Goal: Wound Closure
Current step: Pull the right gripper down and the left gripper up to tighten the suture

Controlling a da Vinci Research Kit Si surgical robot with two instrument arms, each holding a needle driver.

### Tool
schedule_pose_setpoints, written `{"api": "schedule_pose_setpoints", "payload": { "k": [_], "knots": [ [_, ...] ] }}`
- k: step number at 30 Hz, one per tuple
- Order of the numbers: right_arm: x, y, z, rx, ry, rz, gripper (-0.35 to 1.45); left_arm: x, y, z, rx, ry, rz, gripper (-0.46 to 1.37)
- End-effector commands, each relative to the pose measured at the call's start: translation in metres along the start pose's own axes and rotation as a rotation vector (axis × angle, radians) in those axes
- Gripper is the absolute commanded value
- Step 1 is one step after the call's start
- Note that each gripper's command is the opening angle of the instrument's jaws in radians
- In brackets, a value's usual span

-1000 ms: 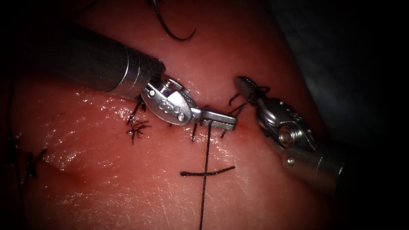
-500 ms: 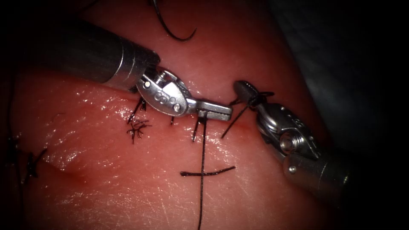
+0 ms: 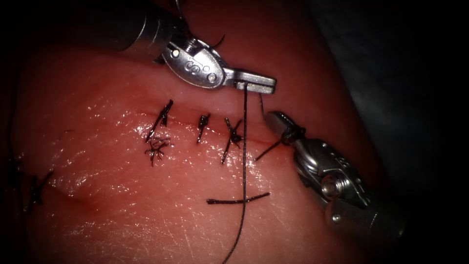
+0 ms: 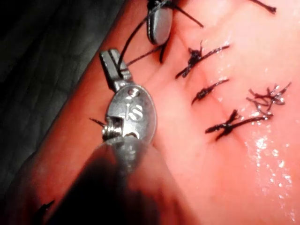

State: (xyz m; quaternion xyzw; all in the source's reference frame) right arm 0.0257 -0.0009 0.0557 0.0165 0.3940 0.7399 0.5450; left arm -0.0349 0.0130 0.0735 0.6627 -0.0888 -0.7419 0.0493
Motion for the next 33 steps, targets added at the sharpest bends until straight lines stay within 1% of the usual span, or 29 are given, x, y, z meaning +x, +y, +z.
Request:
{"api": "schedule_pose_setpoints", "payload": {
  "k": [1, 6, 9, 14, 22, 27, 28, 31, 33],
  "knots": [
    [-0.0003, -0.0002, -0.0002, -0.002, -0.002, 0.005, -0.35, -0.0002, -0.0007, 0.0003, -0.004, -0.002, 0.000, -0.35],
    [-0.0010, -0.0006, -0.0008, 0.001, -0.011, 0.003, -0.35, -0.0012, -0.0037, 0.0017, 0.016, -0.011, -0.011, -0.35],
    [-0.0014, -0.0007, -0.0013, 0.001, -0.018, 0.002, -0.35, -0.0023, -0.0054, 0.0027, 0.029, -0.018, -0.011, -0.35],
    [-0.0020, -0.0008, -0.0020, 0.002, -0.029, 0.000, -0.35, -0.0041, -0.0064, 0.0034, 0.038, -0.027, -0.011, -0.35],
    [-0.0031, -0.0013, -0.0032, 0.006, -0.045, -0.004, -0.35, -0.0070, -0.0085, 0.0040, 0.053, -0.039, -0.014, -0.35],
    [-0.0040, -0.0017, -0.0039, 0.008, -0.051, -0.005, -0.35, -0.0091, -0.0097, 0.0041, 0.058, -0.048, -0.007, -0.35],
    [-0.0042, -0.0019, -0.0041, 0.009, -0.051, -0.005, -0.35, -0.0098, -0.0099, 0.0041, 0.049, -0.057, -0.005, -0.35],
    [-0.0045, -0.0022, -0.0043, 0.013, -0.053, -0.011, -0.35, -0.0107, -0.0101, 0.0040, 0.034, -0.069, -0.001, -0.35],
    [-0.0048, -0.0024, -0.0045, 0.014, -0.053, -0.017, -0.35, -0.0118, -0.0104, 0.0039, 0.047, -0.092, 0.001, -0.35]
  ]
}}
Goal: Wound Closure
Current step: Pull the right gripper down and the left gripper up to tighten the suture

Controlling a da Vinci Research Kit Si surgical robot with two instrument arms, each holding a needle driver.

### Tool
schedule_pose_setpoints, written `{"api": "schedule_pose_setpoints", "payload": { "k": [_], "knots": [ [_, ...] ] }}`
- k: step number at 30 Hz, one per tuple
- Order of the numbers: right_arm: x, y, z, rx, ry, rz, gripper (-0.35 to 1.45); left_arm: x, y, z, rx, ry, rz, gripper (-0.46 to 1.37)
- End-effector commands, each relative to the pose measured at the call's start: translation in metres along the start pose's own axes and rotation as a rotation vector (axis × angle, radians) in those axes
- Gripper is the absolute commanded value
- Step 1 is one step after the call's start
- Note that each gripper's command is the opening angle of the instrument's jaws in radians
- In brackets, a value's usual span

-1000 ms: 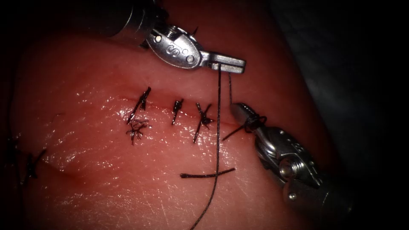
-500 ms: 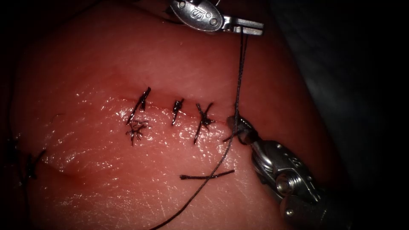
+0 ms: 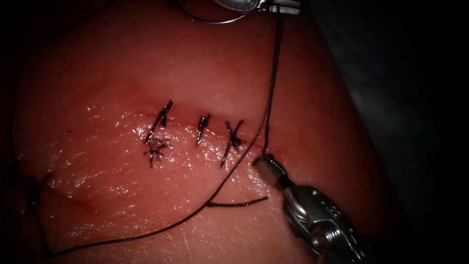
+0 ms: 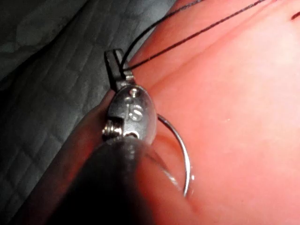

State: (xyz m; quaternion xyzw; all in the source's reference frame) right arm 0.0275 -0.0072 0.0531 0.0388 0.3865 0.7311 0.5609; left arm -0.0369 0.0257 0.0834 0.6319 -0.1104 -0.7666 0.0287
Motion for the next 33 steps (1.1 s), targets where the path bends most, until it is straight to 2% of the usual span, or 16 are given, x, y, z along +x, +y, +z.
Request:
{"api": "schedule_pose_setpoints", "payload": {
  "k": [1, 9, 17, 30, 33],
  "knots": [
    [-0.0001, -0.0001, -0.0001, -0.006, 0.000, -0.001, -0.35, -0.0003, -0.0001, 0.0000, 0.003, -0.023, 0.000, -0.35],
    [-0.0005, -0.0003, -0.0006, -0.002, -0.002, -0.014, -0.35, -0.0023, -0.0005, -0.0002, 0.023, -0.064, -0.009, -0.35],
    [-0.0011, -0.0007, -0.0014, 0.004, -0.007, -0.015, -0.35, -0.0036, -0.0018, 0.0012, 0.043, -0.089, 0.005, -0.35],
    [-0.0030, -0.0038, -0.0043, -0.003, -0.068, -0.018, -0.35, -0.0068, -0.0025, 0.0019, 0.053, -0.114, 0.021, -0.35],
    [-0.0034, -0.0040, -0.0045, -0.033, -0.122, -0.023, -0.35, -0.0075, -0.0024, 0.0018, 0.058, -0.120, 0.024, -0.35]
  ]
}}
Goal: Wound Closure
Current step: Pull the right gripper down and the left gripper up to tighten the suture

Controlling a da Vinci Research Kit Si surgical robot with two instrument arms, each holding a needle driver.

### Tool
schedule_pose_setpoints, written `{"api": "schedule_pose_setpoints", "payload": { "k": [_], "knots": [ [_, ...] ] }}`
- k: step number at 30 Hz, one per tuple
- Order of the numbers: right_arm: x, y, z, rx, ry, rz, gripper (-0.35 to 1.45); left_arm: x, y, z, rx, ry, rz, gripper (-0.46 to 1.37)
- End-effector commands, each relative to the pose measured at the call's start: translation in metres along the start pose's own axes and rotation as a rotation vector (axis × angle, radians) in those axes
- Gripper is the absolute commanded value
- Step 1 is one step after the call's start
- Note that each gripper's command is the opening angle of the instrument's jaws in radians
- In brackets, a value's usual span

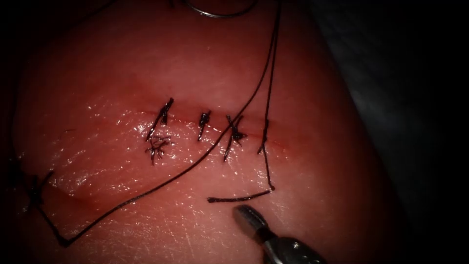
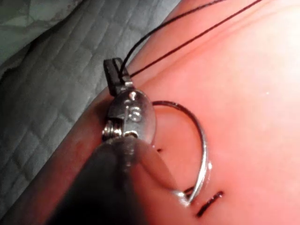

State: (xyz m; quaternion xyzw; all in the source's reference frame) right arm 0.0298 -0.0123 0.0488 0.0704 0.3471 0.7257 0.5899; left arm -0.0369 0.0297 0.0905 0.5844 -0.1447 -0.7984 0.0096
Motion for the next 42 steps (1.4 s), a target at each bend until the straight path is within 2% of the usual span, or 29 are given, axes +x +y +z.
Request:
{"api": "schedule_pose_setpoints", "payload": {
  "k": [1, 8, 11, 14, 16, 19, 21, 25, 27, 28, 30, 33, 36, 42],
  "knots": [
    [0.0000, -0.0001, 0.0000, -0.016, -0.016, -0.002, -0.35, -0.0002, 0.0000, 0.0000, -0.008, -0.003, 0.003, -0.35],
    [-0.0016, -0.0020, -0.0010, -0.028, -0.027, -0.019, -0.35, -0.0006, 0.0001, 0.0000, 0.007, -0.014, 0.000, -0.35],
    [-0.0012, -0.0026, -0.0015, 0.022, 0.012, -0.138, -0.35, 0.0002, 0.0007, -0.0003, 0.001, -0.008, 0.000, -0.35],
    [-0.0004, -0.0026, -0.0016, 0.059, 0.047, -0.194, -0.35, 0.0011, 0.0014, -0.0006, -0.008, 0.006, -0.002, -0.35],
    [0.0002, -0.0022, -0.0013, 0.082, 0.059, -0.216, -0.35, 0.0019, 0.0017, -0.0006, -0.011, 0.012, -0.004, -0.35],
    [0.0006, -0.0012, -0.0008, 0.117, 0.063, -0.342, -0.35, 0.0027, 0.0018, -0.0007, -0.016, 0.022, -0.007, -0.35],
    [0.0009, -0.0005, -0.0005, 0.145, 0.103, -0.447, -0.35, 0.0029, 0.0019, -0.0007, -0.018, 0.025, -0.008, -0.35],
    [0.0019, 0.0011, -0.0003, 0.225, 0.203, -0.546, 0.09, 0.0029, 0.0019, -0.0008, -0.020, 0.029, -0.007, -0.35],
    [0.0026, 0.0020, -0.0002, 0.238, 0.256, -0.680, 0.62, 0.0029, 0.0019, -0.0009, -0.021, 0.030, -0.007, -0.35],
    [0.0029, 0.0024, -0.0002, 0.244, 0.281, -0.744, 0.82, 0.0029, 0.0020, -0.0010, -0.022, 0.031, -0.007, -0.35],
    [0.0036, 0.0033, -0.0001, 0.268, 0.318, -0.808, 1.00, 0.0029, 0.0020, -0.0011, -0.023, 0.031, -0.012, -0.35],
    [0.0047, 0.0045, 0.0001, 0.289, 0.338, -0.857, 1.08, 0.0029, 0.0021, -0.0013, -0.024, 0.032, -0.012, -0.35],
    [0.0054, 0.0056, 0.0008, 0.292, 0.346, -0.877, 1.07, 0.0029, 0.0022, -0.0015, -0.026, 0.033, -0.011, -0.35],
    [0.0053, 0.0080, 0.0027, 0.303, 0.364, -0.895, 1.10, 0.0029, 0.0025, -0.0017, -0.027, 0.034, -0.015, -0.35]
  ]
}}
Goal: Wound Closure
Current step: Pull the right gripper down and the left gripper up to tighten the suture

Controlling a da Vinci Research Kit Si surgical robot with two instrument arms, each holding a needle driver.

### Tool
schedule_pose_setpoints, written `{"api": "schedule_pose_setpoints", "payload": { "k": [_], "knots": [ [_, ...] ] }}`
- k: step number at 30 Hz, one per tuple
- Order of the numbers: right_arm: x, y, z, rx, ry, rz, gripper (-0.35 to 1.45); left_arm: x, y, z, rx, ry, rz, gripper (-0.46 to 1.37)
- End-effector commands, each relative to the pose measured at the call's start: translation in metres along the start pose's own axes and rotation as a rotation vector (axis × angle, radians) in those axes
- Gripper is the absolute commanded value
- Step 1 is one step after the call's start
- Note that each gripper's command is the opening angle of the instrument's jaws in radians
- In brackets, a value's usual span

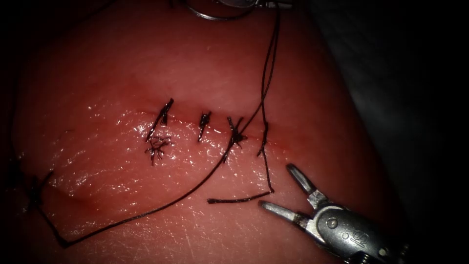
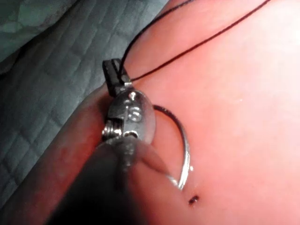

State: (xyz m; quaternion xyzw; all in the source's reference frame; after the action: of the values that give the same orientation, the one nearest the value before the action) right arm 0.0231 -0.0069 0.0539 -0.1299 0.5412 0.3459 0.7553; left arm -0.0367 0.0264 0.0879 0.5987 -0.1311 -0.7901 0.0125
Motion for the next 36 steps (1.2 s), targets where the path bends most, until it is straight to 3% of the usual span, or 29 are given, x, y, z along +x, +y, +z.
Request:
{"api": "schedule_pose_setpoints", "payload": {
  "k": [1, 5, 8, 15, 18, 19, 21, 22, 23, 25, 36],
  "knots": [
    [-0.0007, 0.0001, 0.0002, 0.007, -0.005, -0.006, 1.11, 0.0000, 0.0001, 0.0000, -0.005, 0.000, 0.000, -0.35],
    [-0.0019, 0.0003, 0.0009, 0.005, -0.023, -0.017, 1.10, 0.0000, 0.0001, -0.0001, -0.006, 0.001, -0.006, -0.35],
    [-0.0025, 0.0003, 0.0017, -0.018, -0.027, -0.034, 1.25, 0.0000, 0.0002, -0.0002, -0.007, 0.000, -0.005, -0.35],
    [-0.0026, -0.0001, 0.0021, -0.031, -0.028, -0.053, 1.10, 0.0000, 0.0006, -0.0003, -0.008, 0.000, -0.008, -0.35],
    [-0.0027, -0.0003, 0.0020, -0.030, -0.043, -0.054, 0.78, 0.0000, 0.0007, -0.0004, -0.009, 0.001, -0.014, -0.35],
    [-0.0027, -0.0004, 0.0020, -0.025, -0.057, -0.055, 0.57, 0.0000, 0.0007, -0.0004, -0.010, 0.001, -0.014, -0.35],
    [-0.0029, -0.0004, 0.0019, 0.003, -0.112, -0.064, -0.28, 0.0000, 0.0007, -0.0004, -0.010, 0.002, -0.013, -0.35],
    [-0.0029, -0.0005, 0.0019, 0.030, -0.148, -0.035, -0.35, 0.0000, 0.0007, -0.0004, -0.010, 0.002, -0.013, -0.35],
    [-0.0030, -0.0005, 0.0019, 0.060, -0.198, -0.029, -0.35, 0.0000, 0.0007, -0.0004, -0.010, 0.002, -0.013, -0.35],
    [-0.0030, -0.0005, 0.0018, 0.073, -0.232, -0.018, -0.35, 0.0000, 0.0007, -0.0004, -0.010, 0.002, -0.013, -0.35],
    [-0.0007, -0.0011, 0.0009, 0.179, -0.220, -0.052, -0.35, -0.0002, 0.0005, -0.0003, -0.009, 0.001, -0.014, -0.35]
  ]
}}
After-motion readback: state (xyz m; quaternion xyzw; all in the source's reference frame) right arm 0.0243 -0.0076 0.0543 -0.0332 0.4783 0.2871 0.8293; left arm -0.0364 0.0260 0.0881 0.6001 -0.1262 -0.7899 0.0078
